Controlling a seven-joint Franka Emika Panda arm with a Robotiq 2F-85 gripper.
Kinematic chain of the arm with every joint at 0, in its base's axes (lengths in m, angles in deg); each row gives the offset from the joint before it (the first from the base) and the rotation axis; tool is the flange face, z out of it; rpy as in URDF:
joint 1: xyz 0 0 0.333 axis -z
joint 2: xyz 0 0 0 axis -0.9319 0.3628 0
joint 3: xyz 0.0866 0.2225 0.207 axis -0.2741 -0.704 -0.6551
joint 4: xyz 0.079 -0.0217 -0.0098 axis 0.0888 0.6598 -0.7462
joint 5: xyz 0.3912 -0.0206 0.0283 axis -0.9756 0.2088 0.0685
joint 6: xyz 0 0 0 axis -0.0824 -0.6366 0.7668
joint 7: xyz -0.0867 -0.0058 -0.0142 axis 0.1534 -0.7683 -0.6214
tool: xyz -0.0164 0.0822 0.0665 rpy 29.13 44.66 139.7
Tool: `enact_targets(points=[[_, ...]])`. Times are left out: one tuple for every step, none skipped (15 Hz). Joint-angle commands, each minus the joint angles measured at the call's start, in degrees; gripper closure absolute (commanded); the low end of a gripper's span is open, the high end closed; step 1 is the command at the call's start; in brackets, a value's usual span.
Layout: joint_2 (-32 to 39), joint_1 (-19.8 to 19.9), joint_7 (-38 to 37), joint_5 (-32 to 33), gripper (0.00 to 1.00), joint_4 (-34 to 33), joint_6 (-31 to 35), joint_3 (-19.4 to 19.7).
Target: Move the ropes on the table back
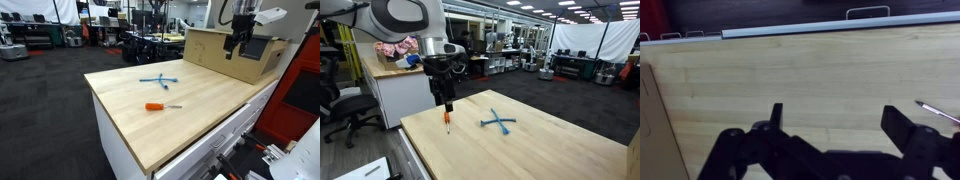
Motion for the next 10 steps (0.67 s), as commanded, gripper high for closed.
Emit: enact_targets(points=[[0.05,-0.63,-0.27,0.27,0.00,-0.14,-0.21,0.50],[0.05,-0.63,-0.27,0.27,0.00,-0.14,-0.21,0.50],[0.05,-0.63,-0.27,0.27,0.00,-0.14,-0.21,0.50],[0.05,-0.63,-0.27,0.27,0.00,-0.14,-0.21,0.50],[0.05,-0.63,-0.27,0.27,0.00,-0.14,-0.22,0.50],[0.05,-0.63,-0.27,0.27,0.00,-0.14,-0.22,0.50],[1.78,-0.90,0.40,0.43,0.00,-1.22,0.09,0.43],[4.33,-0.83,0.12,1.15,0.00,-2.76,1.01,0.03],[6.40,-1.19,0.88,1.24,0.00,-4.00,1.79,0.12],[8.67,-1.59,1.49,1.24,0.00,-5.43,2.92,0.18]])
